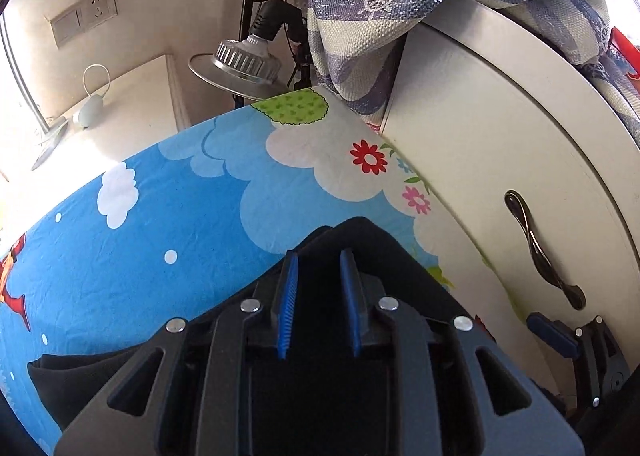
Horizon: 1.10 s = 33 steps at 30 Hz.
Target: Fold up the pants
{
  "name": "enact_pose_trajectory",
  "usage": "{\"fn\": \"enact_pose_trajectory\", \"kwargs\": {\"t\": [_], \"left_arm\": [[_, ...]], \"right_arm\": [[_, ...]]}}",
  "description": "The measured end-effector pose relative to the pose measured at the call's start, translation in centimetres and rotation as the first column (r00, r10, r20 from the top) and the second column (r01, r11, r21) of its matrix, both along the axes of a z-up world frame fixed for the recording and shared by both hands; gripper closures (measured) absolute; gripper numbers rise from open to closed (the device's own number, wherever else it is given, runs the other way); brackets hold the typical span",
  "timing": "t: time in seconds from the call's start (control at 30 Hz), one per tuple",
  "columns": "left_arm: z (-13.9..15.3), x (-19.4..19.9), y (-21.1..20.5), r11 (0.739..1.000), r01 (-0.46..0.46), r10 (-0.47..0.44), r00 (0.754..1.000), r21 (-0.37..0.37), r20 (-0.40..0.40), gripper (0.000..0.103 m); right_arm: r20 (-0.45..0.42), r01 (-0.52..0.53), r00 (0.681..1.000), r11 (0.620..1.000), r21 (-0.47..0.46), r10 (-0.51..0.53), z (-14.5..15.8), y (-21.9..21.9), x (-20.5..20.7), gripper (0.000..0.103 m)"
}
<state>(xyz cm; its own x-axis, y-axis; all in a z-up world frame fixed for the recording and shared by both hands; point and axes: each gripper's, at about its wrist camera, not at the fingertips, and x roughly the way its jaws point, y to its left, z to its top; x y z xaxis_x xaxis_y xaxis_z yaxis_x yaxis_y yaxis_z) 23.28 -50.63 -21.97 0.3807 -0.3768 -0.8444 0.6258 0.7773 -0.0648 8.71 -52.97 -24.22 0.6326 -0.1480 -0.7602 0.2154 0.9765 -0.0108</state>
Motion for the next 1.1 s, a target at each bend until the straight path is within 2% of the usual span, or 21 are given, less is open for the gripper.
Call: {"fn": "enact_pose_trajectory", "kwargs": {"t": [0.1,0.23,0.33,0.47,0.9,1.0,1.1], "left_arm": [[-0.1,0.1,0.0,1.0,-0.008,0.008,1.0,-0.006,-0.003,0.08],[-0.3,0.3,0.2,1.0,-0.015,0.015,1.0,-0.009,0.0,0.08],[-0.3,0.5,0.3,1.0,-0.02,0.02,1.0,-0.017,-0.007,0.08],[-0.4,0.3,0.3,1.0,-0.014,0.014,1.0,-0.015,-0.001,0.08],[-0.3,0.0,-0.1,1.0,-0.025,0.025,0.999,0.001,0.026,0.08],[0.8,-1.1,0.0,1.0,-0.024,0.024,0.996,-0.01,0.08,0.08],[1.4,-1.6,0.8,0.997,-0.03,0.037,0.993,-0.065,0.113,0.076]], "right_arm": [[0.022,-0.011,1.0,1.0,-0.02,0.012,1.5,0.5,-0.8,0.018],[0.101,-0.04,0.994,0.999,0.002,0.04,4.1,1.5,-3.3,0.018],[0.026,-0.025,0.999,1.0,0.011,0.025,2.8,1.6,-3.3,0.019],[-0.007,-0.006,1.0,0.993,0.12,0.007,1.3,0.4,-3.6,0.019],[-0.019,-0.013,1.0,0.995,0.103,0.015,0.9,0.8,-3.8,0.019],[-0.022,-0.009,1.0,0.996,0.086,0.011,1.1,1.1,-4.0,0.018],[-0.021,0.002,1.0,0.997,0.076,0.0,1.0,1.1,-4.1,0.015]]}}
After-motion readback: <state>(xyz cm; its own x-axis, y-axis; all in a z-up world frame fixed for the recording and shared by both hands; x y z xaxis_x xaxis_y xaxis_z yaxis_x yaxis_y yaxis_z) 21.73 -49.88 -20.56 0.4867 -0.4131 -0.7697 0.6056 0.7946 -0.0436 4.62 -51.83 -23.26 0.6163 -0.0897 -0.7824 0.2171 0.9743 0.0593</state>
